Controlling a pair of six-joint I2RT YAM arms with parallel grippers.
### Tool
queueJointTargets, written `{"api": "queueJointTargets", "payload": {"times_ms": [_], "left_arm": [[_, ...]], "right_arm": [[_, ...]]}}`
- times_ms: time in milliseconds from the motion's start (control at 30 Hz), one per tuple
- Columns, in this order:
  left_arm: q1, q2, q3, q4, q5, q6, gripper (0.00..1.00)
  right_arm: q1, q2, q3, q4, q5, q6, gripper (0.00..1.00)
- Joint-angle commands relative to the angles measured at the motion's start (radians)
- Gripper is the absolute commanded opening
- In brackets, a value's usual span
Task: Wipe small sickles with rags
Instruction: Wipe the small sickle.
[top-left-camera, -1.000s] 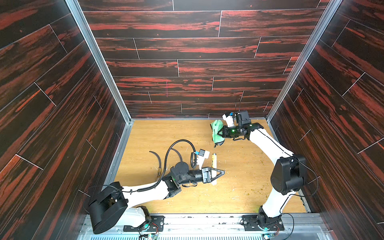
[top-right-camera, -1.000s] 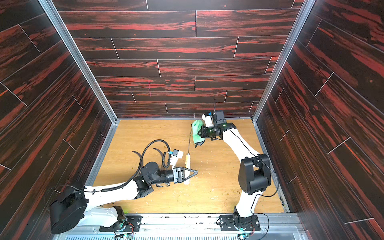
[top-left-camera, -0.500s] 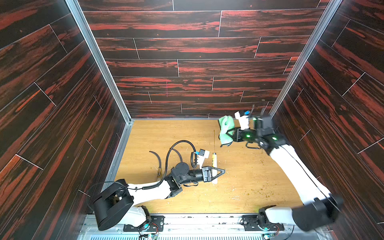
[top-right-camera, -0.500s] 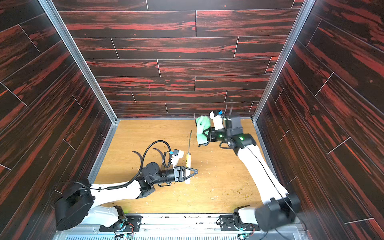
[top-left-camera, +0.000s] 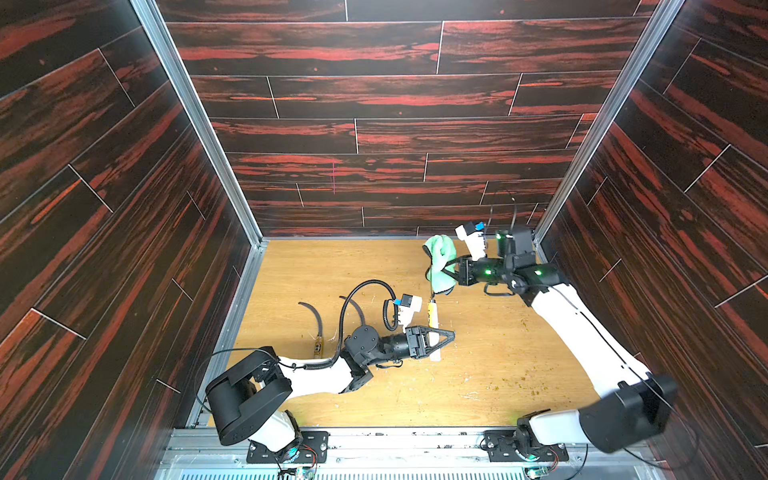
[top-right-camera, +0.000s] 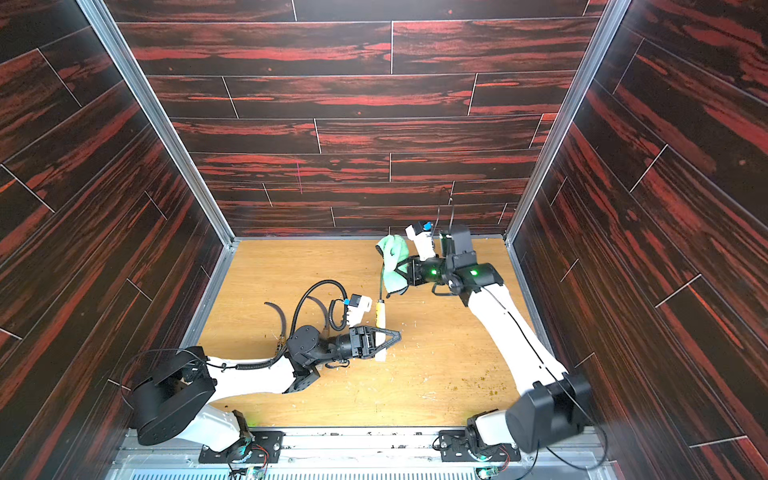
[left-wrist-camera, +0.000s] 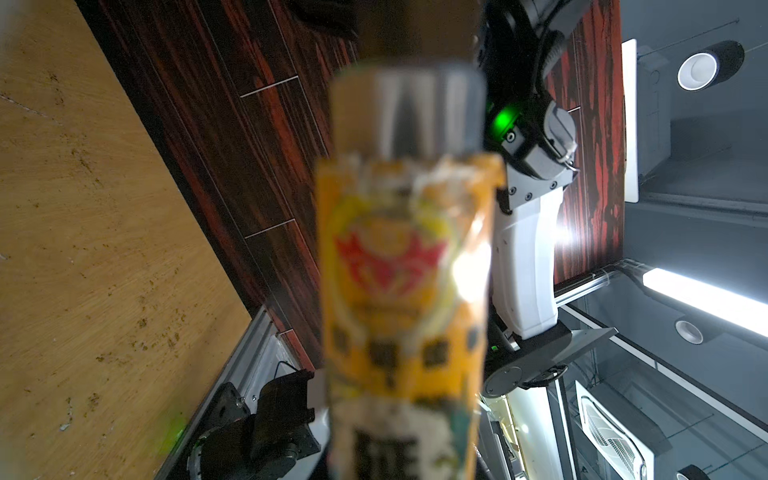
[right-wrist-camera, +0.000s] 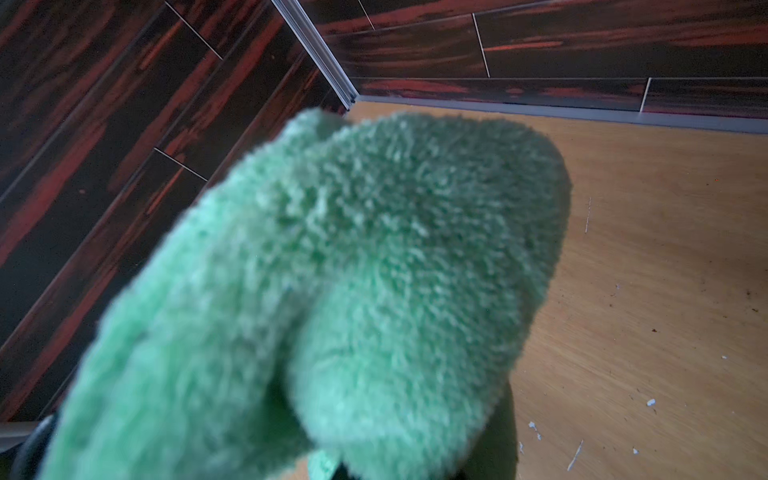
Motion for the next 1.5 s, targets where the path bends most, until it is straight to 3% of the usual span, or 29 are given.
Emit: {"api": "queueJointTargets", "payload": {"times_ms": [0, 400, 533, 700, 867, 1100, 1300, 1467], "left_arm": [[-0.001, -0.012, 0.04, 0.076, 0.033, 0.004, 0.0], [-0.001, -0.075, 0.017, 0.014, 0.032, 0.045, 0.0], [-0.001, -0.122, -0.007, -0.048, 0.015, 0.084, 0.0], [0.0, -0.164, -0.034, -0.102, -0.012, 0.123, 0.0], [0.001, -0.174, -0.043, -0.126, -0.029, 0.143, 0.0], [0.021, -0.176, -0.08, -0.209, -0.101, 0.17, 0.0], [0.037, -0.174, -0.091, -0.229, -0.108, 0.181, 0.0], [0.044, -0.161, -0.063, -0.242, -0.079, 0.188, 0.0]], "right_arm": [[0.005, 0.072, 0.07, 0.012, -0.018, -0.031, 0.0], [-0.004, 0.381, 0.218, -0.014, 0.059, -0.017, 0.0], [-0.017, 0.421, 0.206, 0.003, 0.072, 0.01, 0.0], [-0.018, 0.37, 0.143, 0.018, 0.098, 0.013, 0.0], [-0.022, 0.275, 0.084, -0.019, 0.224, 0.004, 0.0], [-0.023, 0.048, -0.068, 0.027, 0.045, 0.003, 0.0], [-0.012, -0.098, -0.089, -0.023, 0.062, 0.007, 0.0], [0.075, -0.168, -0.054, -0.097, 0.073, -0.053, 0.0]]}}
